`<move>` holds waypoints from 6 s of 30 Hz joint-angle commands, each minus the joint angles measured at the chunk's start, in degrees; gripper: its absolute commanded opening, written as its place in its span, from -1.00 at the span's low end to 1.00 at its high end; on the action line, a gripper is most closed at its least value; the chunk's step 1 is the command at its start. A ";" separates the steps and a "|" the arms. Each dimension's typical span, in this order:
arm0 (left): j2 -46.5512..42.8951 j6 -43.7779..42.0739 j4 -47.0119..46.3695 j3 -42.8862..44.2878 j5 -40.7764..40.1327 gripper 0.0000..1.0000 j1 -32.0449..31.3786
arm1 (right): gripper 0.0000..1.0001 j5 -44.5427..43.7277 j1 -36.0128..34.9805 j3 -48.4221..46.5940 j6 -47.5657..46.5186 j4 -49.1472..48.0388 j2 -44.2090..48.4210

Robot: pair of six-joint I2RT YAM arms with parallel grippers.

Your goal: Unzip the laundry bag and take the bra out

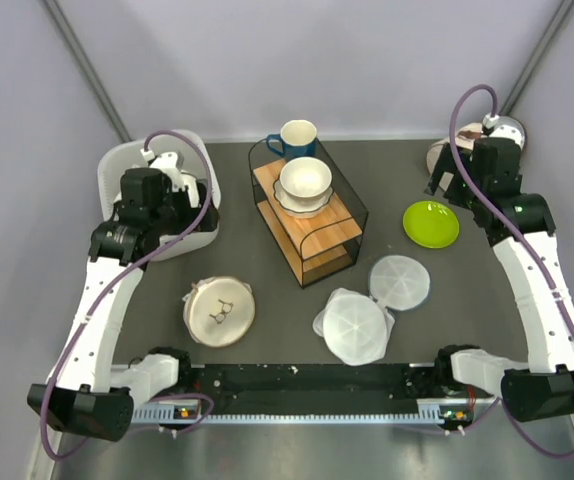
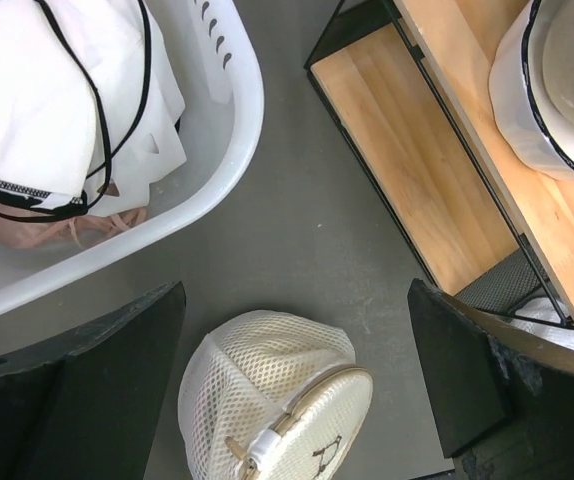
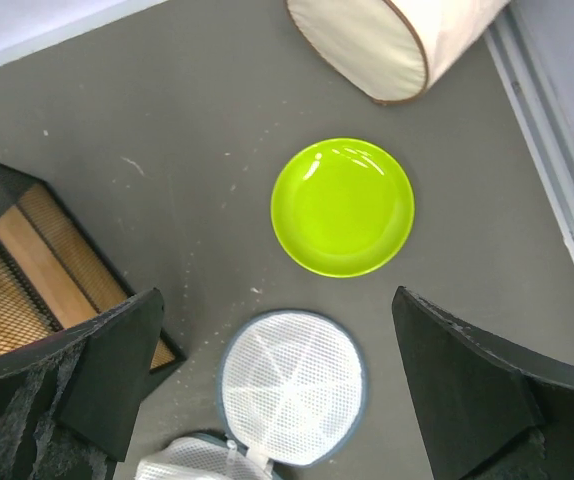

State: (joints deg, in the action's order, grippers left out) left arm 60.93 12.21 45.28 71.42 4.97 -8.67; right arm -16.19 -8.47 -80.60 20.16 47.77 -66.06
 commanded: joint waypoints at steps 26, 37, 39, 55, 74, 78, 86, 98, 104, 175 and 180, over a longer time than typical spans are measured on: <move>16.51 1.07 23.71 4.52 -12.99 0.92 -16.29 | 0.98 10.56 -0.23 2.81 -2.32 -8.04 0.58; 17.20 3.08 25.56 -0.14 -11.47 0.95 -18.67 | 0.98 11.70 -0.23 3.69 -1.18 -8.39 0.58; 17.91 3.44 25.56 -1.37 -12.18 0.93 -18.84 | 0.98 11.61 -0.23 4.22 -1.18 -8.48 0.76; 15.55 9.22 21.00 3.81 -8.15 -1.00 -18.76 | 0.98 11.97 -0.23 4.40 -1.18 -8.92 1.20; 1.13 41.85 -5.38 -11.65 -8.13 0.80 -13.31 | 0.98 13.90 -0.23 5.01 -2.41 -9.54 1.55; 0.16 35.10 -7.21 -12.53 -3.33 0.98 -10.42 | 0.98 14.16 -0.23 5.36 -3.11 -9.62 1.99; 8.13 18.74 -11.96 -11.48 17.33 0.83 -2.23 | 0.98 15.22 -0.14 4.92 -3.90 -9.62 2.69; 14.15 19.43 -14.00 -11.56 20.89 -0.26 -2.32 | 0.98 15.92 -0.23 5.10 -3.46 -9.62 4.54; 4.75 19.34 -6.35 -6.47 13.84 -1.00 -2.41 | 0.98 19.35 -1.54 2.82 -3.81 -9.10 5.85; -6.44 35.43 -4.84 -14.81 30.79 0.98 4.97 | -1.00 28.57 -53.67 29.09 -50.84 -73.26 -10.14; -5.64 36.92 -6.51 -17.80 34.49 0.98 4.97 | -1.00 30.51 -53.76 28.74 -50.66 -72.47 -10.40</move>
State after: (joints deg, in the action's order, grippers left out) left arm 55.59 47.94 43.79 54.81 32.05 -4.03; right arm 9.54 -61.84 -50.63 -30.33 -20.36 -77.62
